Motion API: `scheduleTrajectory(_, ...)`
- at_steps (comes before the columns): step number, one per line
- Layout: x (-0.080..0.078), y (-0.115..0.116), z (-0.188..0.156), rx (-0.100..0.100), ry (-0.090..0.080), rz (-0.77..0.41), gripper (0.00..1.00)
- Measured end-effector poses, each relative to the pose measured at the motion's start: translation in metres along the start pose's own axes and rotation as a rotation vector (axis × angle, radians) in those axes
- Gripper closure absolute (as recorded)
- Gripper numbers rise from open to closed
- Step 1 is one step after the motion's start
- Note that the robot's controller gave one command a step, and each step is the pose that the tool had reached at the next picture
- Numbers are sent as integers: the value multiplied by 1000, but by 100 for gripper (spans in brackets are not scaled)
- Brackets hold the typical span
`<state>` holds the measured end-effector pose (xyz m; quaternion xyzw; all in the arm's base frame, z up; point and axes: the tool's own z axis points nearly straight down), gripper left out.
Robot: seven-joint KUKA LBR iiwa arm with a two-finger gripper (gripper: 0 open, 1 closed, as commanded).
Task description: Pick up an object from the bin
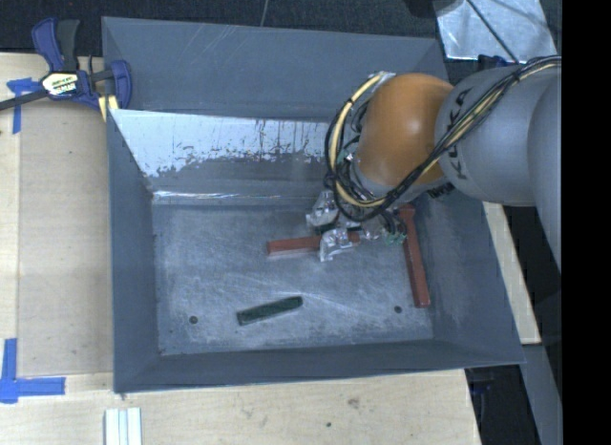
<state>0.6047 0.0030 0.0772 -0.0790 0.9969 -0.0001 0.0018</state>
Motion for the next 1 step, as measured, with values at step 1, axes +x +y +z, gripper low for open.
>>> scheduleTrajectory(1, -2, -1, -158, 1, -3, -9, 100)
